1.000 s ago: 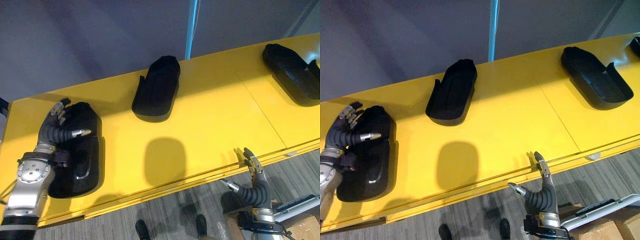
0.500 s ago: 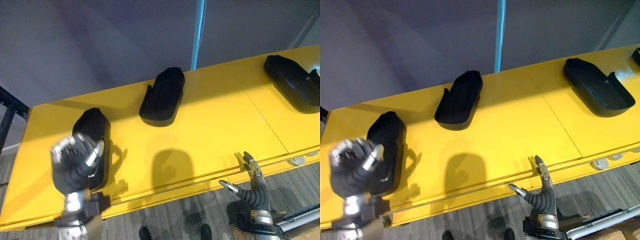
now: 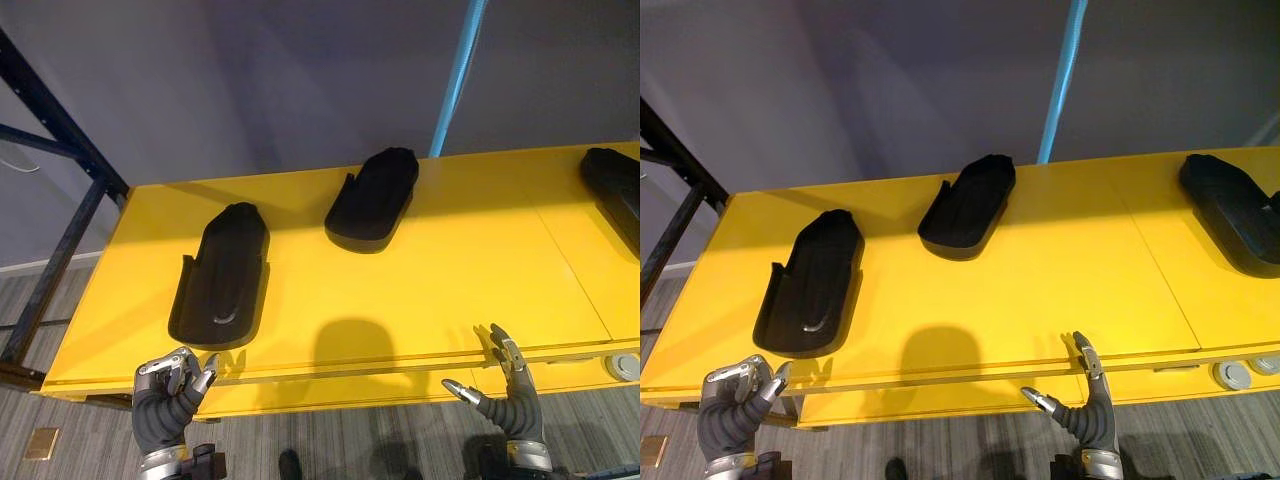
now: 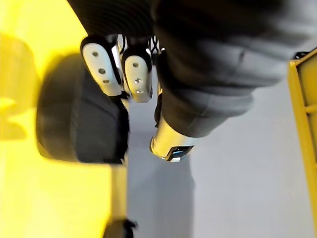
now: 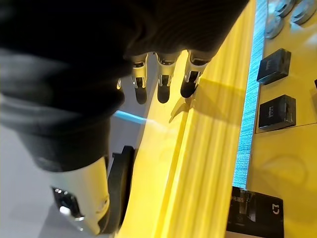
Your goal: Walk over and take plastic housings, then place them on the shelf
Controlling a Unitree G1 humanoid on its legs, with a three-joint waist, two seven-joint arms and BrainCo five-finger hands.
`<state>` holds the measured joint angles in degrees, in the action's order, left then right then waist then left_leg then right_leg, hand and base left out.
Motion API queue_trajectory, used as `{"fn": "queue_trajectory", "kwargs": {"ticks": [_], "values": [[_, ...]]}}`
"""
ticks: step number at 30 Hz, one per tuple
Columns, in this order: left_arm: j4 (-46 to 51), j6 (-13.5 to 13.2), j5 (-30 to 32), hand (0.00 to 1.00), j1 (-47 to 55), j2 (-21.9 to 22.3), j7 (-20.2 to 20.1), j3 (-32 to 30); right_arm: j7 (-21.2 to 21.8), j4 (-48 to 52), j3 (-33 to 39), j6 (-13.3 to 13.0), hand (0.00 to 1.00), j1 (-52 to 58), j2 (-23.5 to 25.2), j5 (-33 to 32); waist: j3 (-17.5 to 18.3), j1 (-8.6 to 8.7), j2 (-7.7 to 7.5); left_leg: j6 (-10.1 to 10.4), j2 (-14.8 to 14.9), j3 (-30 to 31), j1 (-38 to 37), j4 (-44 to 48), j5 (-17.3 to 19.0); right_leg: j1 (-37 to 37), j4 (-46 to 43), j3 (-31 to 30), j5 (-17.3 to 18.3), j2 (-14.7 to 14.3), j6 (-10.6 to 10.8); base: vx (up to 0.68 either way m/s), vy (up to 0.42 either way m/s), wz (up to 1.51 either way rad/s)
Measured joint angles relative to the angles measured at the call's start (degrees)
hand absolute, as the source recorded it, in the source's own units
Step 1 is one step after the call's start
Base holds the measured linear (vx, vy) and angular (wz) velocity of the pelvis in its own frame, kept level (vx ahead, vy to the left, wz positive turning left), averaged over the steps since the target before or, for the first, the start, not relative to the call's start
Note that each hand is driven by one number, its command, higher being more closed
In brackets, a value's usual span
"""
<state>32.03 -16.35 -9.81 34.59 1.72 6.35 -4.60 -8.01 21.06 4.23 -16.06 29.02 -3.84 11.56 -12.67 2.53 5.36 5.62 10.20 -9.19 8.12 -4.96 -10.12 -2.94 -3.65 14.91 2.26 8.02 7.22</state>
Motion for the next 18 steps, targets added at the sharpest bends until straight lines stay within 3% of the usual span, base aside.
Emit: {"fn": "queue_trajectory", "kwargs": {"ticks": [9, 18], "values": [[-5.1, 0.2, 2.5, 1.0, -6.9, -2.5, 1.1, -5.1, 0.0, 1.9, -0.3, -0.4, 0.0, -0.4, 0.0, 0.2, -0.1, -0.15, -0.25, 0.3, 0.1, -0.2, 4.0, 0.0, -0.9, -5.1, -1.7, -1.1, 0.0, 0.0, 0.0, -0.04, 0.007, -0.02], [-9.3, 0.2, 4.5, 1.0, -15.4, -4.6, 4.4, -7.5, -0.1, 2.5, -0.3, -1.2, 0.0, -3.7, 0.0, -0.3, -1.3, 1.07, -1.17, 0.2, 0.4, -3.3, 6.0, 0.0, -1.0, -9.4, -1.9, -4.8, -0.6, -0.3, -0.7, -0.01, 0.004, -0.17]]}}
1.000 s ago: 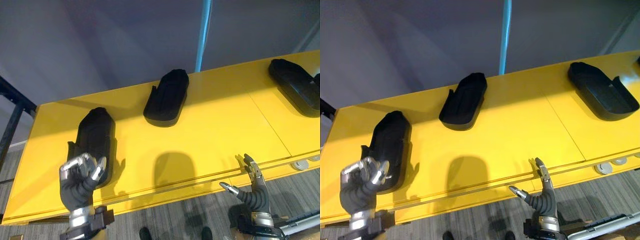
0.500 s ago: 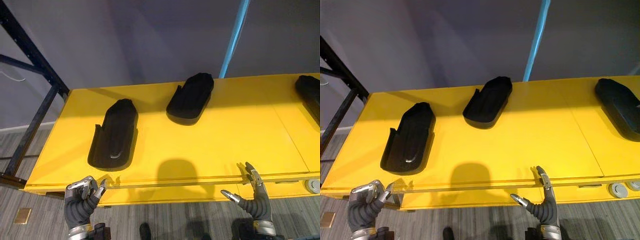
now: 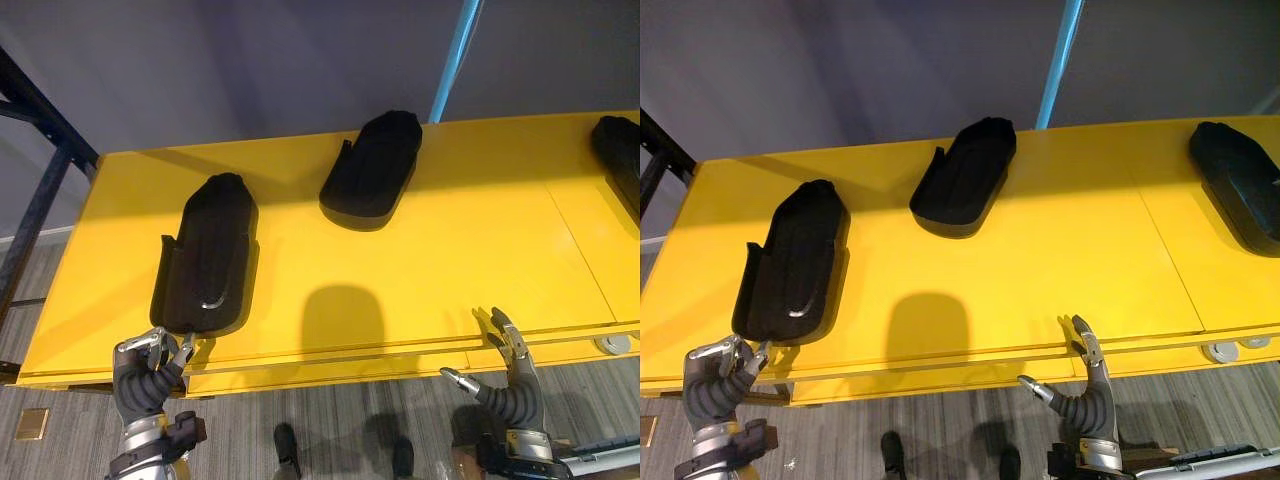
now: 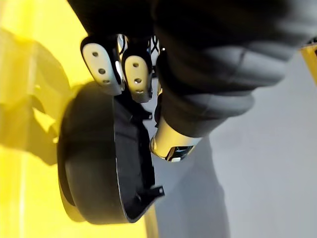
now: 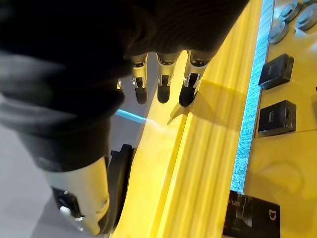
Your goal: Walk over and take plastic housings, then place them on the shelf
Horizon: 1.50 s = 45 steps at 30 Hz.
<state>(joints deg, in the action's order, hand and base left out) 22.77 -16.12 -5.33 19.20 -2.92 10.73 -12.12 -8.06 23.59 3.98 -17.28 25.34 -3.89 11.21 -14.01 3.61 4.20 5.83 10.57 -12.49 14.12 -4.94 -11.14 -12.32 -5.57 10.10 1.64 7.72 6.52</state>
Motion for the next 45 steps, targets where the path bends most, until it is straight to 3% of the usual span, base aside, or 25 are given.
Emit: {"fn": "queue_trajectory", "kwargs": {"ticks": [16, 26, 27, 36, 41, 45], "values": [[-7.7, -1.2, 1.2, 1.0, -14.8, -3.2, 4.5, -2.3, 0.0, -1.9, -0.2, -1.0, 0.0, -7.6, -0.2, -2.7, -2.6, 0.46, -0.41, 0.2, 0.4, -2.2, 0.5, 0.0, 0.1, -2.1, 0.0, -2.1, -0.8, -0.4, -0.6, -0.01, 0.009, -0.07], [-9.9, -1.1, 1.1, 1.0, -17.6, -4.9, 6.8, -4.4, 0.2, -2.2, -0.8, -1.4, 0.0, -8.1, -0.2, -2.7, -3.0, 0.42, -0.79, 0.2, 0.6, -3.2, 0.1, 0.0, 0.2, -2.2, 0.2, -3.1, -1.1, -0.6, -0.6, -0.01, 0.009, -0.05], [-9.9, -1.1, 1.1, 0.0, -17.6, -4.8, 6.7, -4.4, 0.2, -2.3, -0.8, -1.4, 0.0, -8.1, -0.2, -2.7, -3.0, 0.42, -0.82, 0.2, 0.6, -3.2, 0.0, 0.0, 0.2, -2.0, 0.2, -3.1, -1.1, -0.6, -0.6, 0.0, 0.0, 0.0], [0.5, 0.0, -0.2, 0.0, -8.6, 0.8, 3.9, 1.0, 0.4, -6.5, 0.2, -0.8, 0.0, -8.6, -0.1, -2.9, -3.1, 0.44, -1.27, 0.5, 0.6, -1.1, -4.5, 0.0, 0.5, 4.7, 1.8, -0.8, -0.9, -0.7, -0.5, -0.01, 0.015, 0.11], [6.8, -0.1, 0.5, 0.0, -5.8, 1.2, 3.4, 6.9, 0.4, -9.9, 0.3, 3.1, 0.0, -9.8, -0.2, -2.5, -0.4, 0.16, -1.15, 0.5, 0.4, 1.4, -7.0, 0.0, 0.5, 9.0, 2.1, 1.6, -0.1, -0.7, -0.5, -0.03, 0.012, 0.23], [7.2, -0.1, 2.2, 0.0, -3.7, 2.3, 3.6, 11.5, 0.4, -11.2, -0.9, 4.9, 0.0, -10.1, -0.2, -2.4, 2.3, -1.19, -1.1, 0.9, 0.6, 0.6, -10.2, 0.1, 1.0, 11.7, 1.9, 0.9, 0.4, -0.7, 0.0, -0.01, 0.004, -0.05]]}}
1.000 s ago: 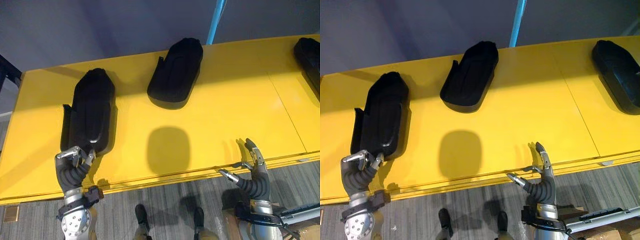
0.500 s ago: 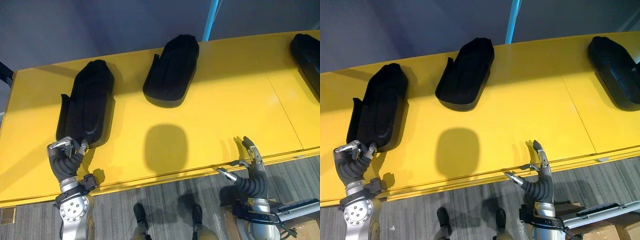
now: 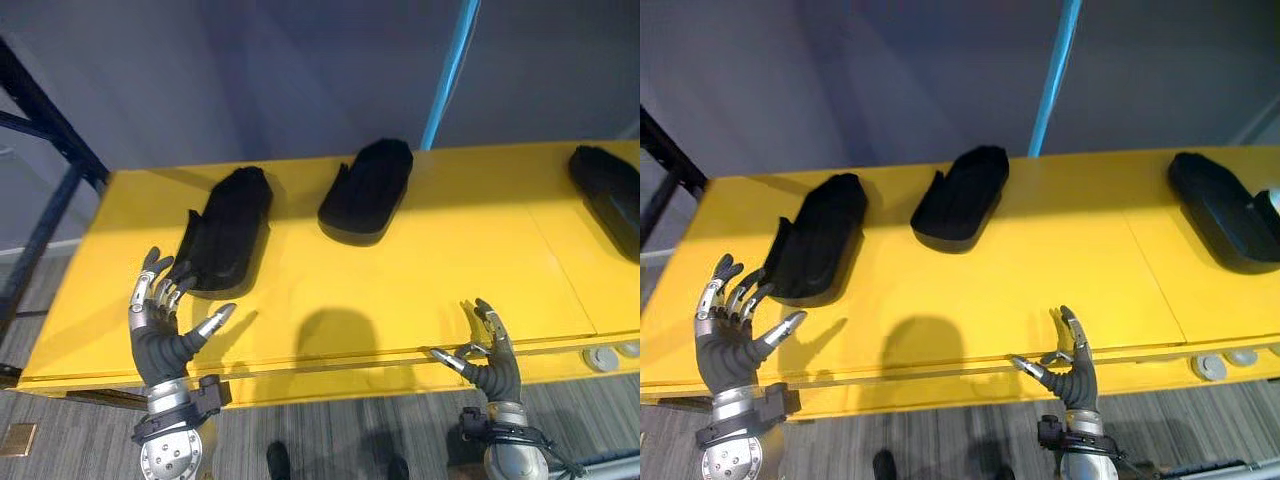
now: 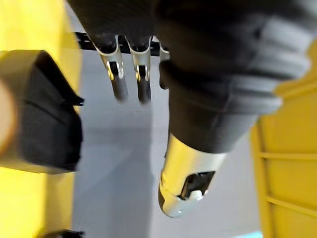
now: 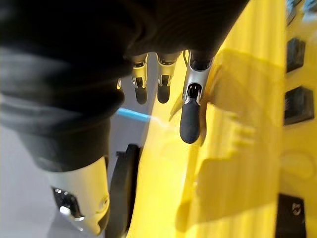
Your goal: Walk over and take plastic housings, then place them on the shelf
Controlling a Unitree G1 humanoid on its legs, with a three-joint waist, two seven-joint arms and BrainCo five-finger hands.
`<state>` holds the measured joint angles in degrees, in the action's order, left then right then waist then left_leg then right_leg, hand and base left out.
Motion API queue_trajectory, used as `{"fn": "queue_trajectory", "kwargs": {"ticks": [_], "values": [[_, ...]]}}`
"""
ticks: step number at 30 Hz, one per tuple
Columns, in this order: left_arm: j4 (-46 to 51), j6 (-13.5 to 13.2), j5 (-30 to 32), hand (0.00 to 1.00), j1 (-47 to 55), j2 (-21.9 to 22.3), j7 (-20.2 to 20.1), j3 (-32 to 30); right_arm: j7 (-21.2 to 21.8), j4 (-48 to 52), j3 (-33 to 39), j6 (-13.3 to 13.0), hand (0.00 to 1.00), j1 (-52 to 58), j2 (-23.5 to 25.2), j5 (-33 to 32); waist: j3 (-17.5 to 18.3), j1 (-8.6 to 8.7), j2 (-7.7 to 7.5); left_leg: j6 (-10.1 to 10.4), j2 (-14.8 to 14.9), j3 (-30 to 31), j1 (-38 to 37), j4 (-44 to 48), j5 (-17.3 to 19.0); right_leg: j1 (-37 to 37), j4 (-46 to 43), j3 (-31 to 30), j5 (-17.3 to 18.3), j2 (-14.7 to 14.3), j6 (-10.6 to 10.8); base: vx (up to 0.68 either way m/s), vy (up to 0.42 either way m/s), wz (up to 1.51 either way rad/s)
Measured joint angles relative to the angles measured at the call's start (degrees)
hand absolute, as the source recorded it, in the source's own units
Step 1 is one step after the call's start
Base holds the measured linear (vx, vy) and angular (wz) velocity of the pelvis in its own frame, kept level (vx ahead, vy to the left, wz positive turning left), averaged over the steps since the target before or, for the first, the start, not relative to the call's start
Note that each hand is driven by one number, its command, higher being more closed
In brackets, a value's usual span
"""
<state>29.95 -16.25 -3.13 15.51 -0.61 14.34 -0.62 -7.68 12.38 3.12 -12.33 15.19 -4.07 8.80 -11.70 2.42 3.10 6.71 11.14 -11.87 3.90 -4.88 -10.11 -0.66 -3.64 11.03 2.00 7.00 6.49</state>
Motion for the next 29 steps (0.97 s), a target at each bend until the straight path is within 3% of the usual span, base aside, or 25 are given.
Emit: {"fn": "queue_trajectory", "kwargs": {"ticks": [3, 4, 5, 6, 8, 10, 11, 12, 13, 14, 15, 16, 17, 18, 19, 20, 22, 24, 25, 26, 27, 29], "values": [[-1.7, 0.1, 0.0, 0.0, 1.4, 0.0, 0.0, 1.5, 0.1, -0.1, 0.1, 0.4, 0.0, -1.6, 0.0, -0.1, 0.6, -0.5, -0.33, 1.2, 0.5, -0.9, -1.0, 5.3, 4.1, 0.3, -0.9, -3.3, -0.1, 0.0, -0.1, -0.04, 0.014, -0.63], [-3.0, 0.2, 0.1, 0.0, 1.7, 0.2, 0.0, 1.7, 0.1, -0.5, 0.0, 0.4, 0.0, -2.9, -0.5, -0.1, 0.7, -1.22, -0.72, 1.8, 0.6, 4.6, 0.2, 12.9, 9.2, -0.4, -2.2, -6.8, -0.1, -0.3, -0.2, -0.03, 0.048, -1.61], [-4.1, 0.2, 0.0, 0.0, 2.1, 0.6, 0.2, 2.1, 0.2, -1.1, 0.0, 0.5, 0.0, -4.7, -1.3, -0.3, 1.5, -2.17, 0.16, 3.0, 0.9, 14.7, 1.5, 20.6, 15.3, -2.4, -3.9, -12.0, -0.1, -2.0, -0.2, -0.03, 0.072, -1.9], [-4.7, 0.3, 0.1, 0.0, 2.1, 0.7, 0.3, 2.2, 0.2, -1.3, 0.0, 0.5, 0.0, -5.3, -2.0, -0.3, 1.9, -2.24, 0.7, 4.0, 1.0, 19.4, 1.5, 23.2, 17.7, -3.2, -4.8, -14.3, -0.1, -3.1, -0.2, -0.06, 0.155, -2.33], [-7.5, 0.6, 0.1, 0.0, 1.3, 0.8, 0.3, 3.3, 0.2, -2.1, 0.8, 1.0, 0.0, -5.4, -4.3, -1.4, 4.0, -1.69, 1.27, 5.9, -0.3, 32.7, 0.2, 29.7, 25.9, -7.8, -9.1, -23.9, 0.3, -6.7, 0.2, -0.09, 0.267, -2.22], [-10.5, 1.2, 0.3, 0.0, -1.0, 0.6, 0.2, 4.8, 0.3, -0.8, 4.2, 1.3, 0.0, -1.8, -4.2, -1.8, 4.6, -0.3, 1.06, 4.5, -2.1, 35.6, -1.2, 31.0, 31.1, -11.2, -12.3, -29.3, 0.7, -7.9, 1.9, -0.15, 0.345, -1.64], [-11.8, 1.6, 0.8, 0.0, -2.8, 0.7, 0.2, 5.7, 0.6, 1.6, 6.7, 1.9, 0.0, 2.3, -2.9, -1.8, 4.4, 0.69, -0.05, 1.9, -3.8, 33.6, -1.6, 31.7, 33.9, -12.9, -13.2, -32.8, 0.4, -7.5, 3.3, -0.18, 0.395, -1.41], [-12.0, 1.7, 1.2, 0.0, -3.2, 0.4, 0.0, 6.3, 0.7, 3.1, 7.4, 2.5, 0.0, 4.6, -1.7, -1.8, 4.0, 0.63, -1.4, 1.4, -4.9, 31.4, -1.8, 32.5, 34.1, -13.1, -12.9, -35.1, -0.2, -7.0, 3.7, -0.15, 0.35, -1.36], [-12.0, 1.8, 1.4, 0.0, -3.5, 0.2, 0.1, 6.6, 0.9, 6.0, 8.0, 2.8, 0.0, 8.7, -0.3, -1.8, 3.7, 0.64, -2.53, 0.2, -5.9, 28.1, -1.9, 33.8, 34.8, -13.0, -10.8, -38.3, -2.1, -6.5, 4.0, -0.15, 0.305, -1.66], [-11.8, 1.9, 2.0, 0.0, -3.6, 0.3, 0.0, 6.8, 1.0, 9.6, 8.1, 2.9, 0.0, 13.0, 0.6, -1.8, 4.2, 1.0, -3.17, -1.4, -6.4, 23.5, -1.0, 35.8, 35.7, -13.2, -6.1, -40.9, -7.4, -6.0, 2.6, -0.22, 0.4, -2.17], [-11.4, 1.9, 2.3, 0.0, -3.6, 0.7, 0.1, 6.4, 1.1, 11.0, 7.9, 2.9, 0.0, 13.7, 0.6, -1.7, 4.3, 0.83, -2.93, -2.4, -5.7, 18.6, -0.7, 36.4, 35.7, -14.2, -2.2, -39.9, -14.7, -6.3, -0.7, -0.31, 0.472, -2.83], [-11.1, 2.1, 2.3, 0.0, -4.2, 0.8, 0.0, 6.0, 1.1, 11.4, 7.5, 3.0, 0.0, 12.6, 1.1, -1.7, 4.4, 0.18, -2.24, -4.3, -3.8, 12.0, 0.7, 35.9, 34.4, -15.0, 7.0, -34.6, -27.6, -6.7, -8.4, -0.37, 0.406, -2.84], [-11.1, 2.5, 2.3, 0.0, -5.8, 0.9, 0.1, 5.8, 0.9, 11.6, 7.6, 3.1, 0.0, 11.7, 2.1, -1.3, 3.9, -0.41, -3.22, -4.8, -3.4, 6.8, 0.8, 34.6, 32.7, -17.0, 2.1, -22.6, -25.0, -6.1, -8.3, -0.42, 0.342, -3.03], [-11.1, 2.6, 2.3, 0.0, -6.5, 1.8, 0.3, 5.3, 0.9, 11.6, 7.3, 3.2, 0.0, 10.6, 2.9, -0.7, 4.0, -1.15, -3.63, -5.6, -3.0, 0.4, -0.5, 31.5, 30.3, -18.3, -9.0, -9.6, -12.8, -4.5, -7.2, -0.3, 0.194, -2.21], [-11.1, 2.6, 2.3, 0.0, -6.5, 2.1, 0.3, 4.9, 0.9, 11.5, 7.3, 3.2, 0.0, 10.1, 2.9, -0.3, 4.0, -1.44, -3.59, -5.8, -2.9, -1.8, -1.6, 30.0, 29.5, -18.3, -12.4, -7.7, -9.2, -4.1, -7.6, -0.3, 0.189, -2.27], [-11.1, 2.6, 2.2, 0.0, -6.4, 2.8, 0.6, 3.7, 0.9, 11.0, 7.5, 3.2, 0.0, 8.6, 2.9, 1.0, 3.8, -1.45, -3.22, -5.9, -2.2, -6.2, -3.7, 27.3, 27.6, -17.1, -20.3, -5.4, -1.9, -3.2, -7.6, -0.21, 0.088, -1.5], [-11.3, 2.5, 2.2, 0.0, -6.5, 2.9, 0.9, 2.0, 0.7, 7.5, 8.4, 3.2, 0.0, 6.8, 2.8, 2.5, 3.7, -0.66, -3.14, -5.5, -1.1, -10.4, -5.3, 25.0, 25.5, -14.5, -28.0, -4.9, 5.0, -1.0, -6.1, -0.27, -0.009, -1.42], [-13.0, 2.5, 2.0, 0.0, -6.4, 3.0, 1.1, 0.4, 0.6, 4.3, 9.3, 3.3, 0.0, 6.3, 2.8, 4.0, 4.4, -0.67, -3.62, -5.4, -0.3, -13.7, -5.8, 23.3, 24.9, -10.7, -31.6, -3.7, 8.1, 2.2, -4.5, -0.2, -0.152, -1.15], [-14.2, 2.5, 1.7, 0.0, -5.8, 3.1, 1.4, -0.9, 0.5, 3.5, 9.5, 3.4, 0.0, 6.3, 2.8, 4.5, 5.1, -0.67, -4.39, -4.4, -0.7, -15.0, -5.7, 22.5, 24.7, -7.8, -31.0, -4.0, 9.5, 4.4, -3.1, -0.16, -0.246, -1.0], [-15.3, 2.6, 1.1, 0.0, -5.7, 2.8, 1.5, -1.6, 0.5, 3.3, 9.6, 3.6, 0.0, 6.2, 2.9, 5.1, 5.9, -0.69, -6.03, -3.2, -1.9, -14.8, -4.5, 22.6, 24.0, -4.8, -24.1, -4.7, 11.8, 5.8, 0.6, -0.15, -0.266, -0.95], [-15.6, 2.7, 1.0, 0.0, -5.7, 2.5, 1.6, -2.1, 0.5, 3.2, 9.5, 3.6, 0.0, 6.0, 3.0, 5.0, 6.5, -1.05, -6.98, -2.4, -2.8, -14.7, -3.6, 22.5, 23.3, -3.7, -19.0, -4.7, 13.9, 5.7, 1.3, -0.13, -0.293, -0.97], [-19.5, 4.1, 1.0, 0.0, -5.8, 3.7, 1.8, -2.1, 0.5, 0.3, 10.3, 4.3, 0.0, 4.4, 2.4, 4.9, 7.2, -1.11, -4.72, -2.1, -2.6, -11.8, -4.1, 18.7, 21.4, -2.3, -11.7, -5.9, 11.2, 1.6, -1.9, -0.04, -0.231, -0.75]]}}
